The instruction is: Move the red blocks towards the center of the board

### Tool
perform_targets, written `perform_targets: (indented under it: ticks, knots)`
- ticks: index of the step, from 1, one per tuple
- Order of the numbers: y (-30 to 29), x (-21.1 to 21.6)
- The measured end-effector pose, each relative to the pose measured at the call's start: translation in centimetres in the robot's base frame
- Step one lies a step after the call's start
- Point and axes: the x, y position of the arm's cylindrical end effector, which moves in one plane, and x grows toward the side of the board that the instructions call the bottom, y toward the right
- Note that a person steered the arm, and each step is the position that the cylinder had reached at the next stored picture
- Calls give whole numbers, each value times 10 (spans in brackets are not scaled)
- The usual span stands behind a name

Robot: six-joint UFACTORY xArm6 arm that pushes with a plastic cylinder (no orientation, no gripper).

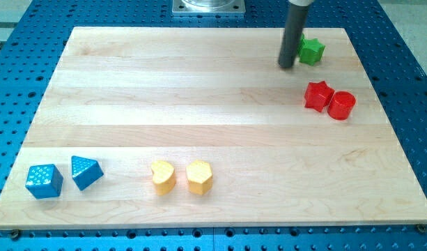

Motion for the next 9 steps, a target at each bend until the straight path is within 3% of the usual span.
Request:
perform_targets:
  ticks: [2, 3, 4, 5, 6, 7, 9]
  knots:
    - [148, 121]
    - [80, 150]
    - [53, 123]
    - [16, 123]
    - [75, 134]
    - [93, 92]
    - [-20, 66]
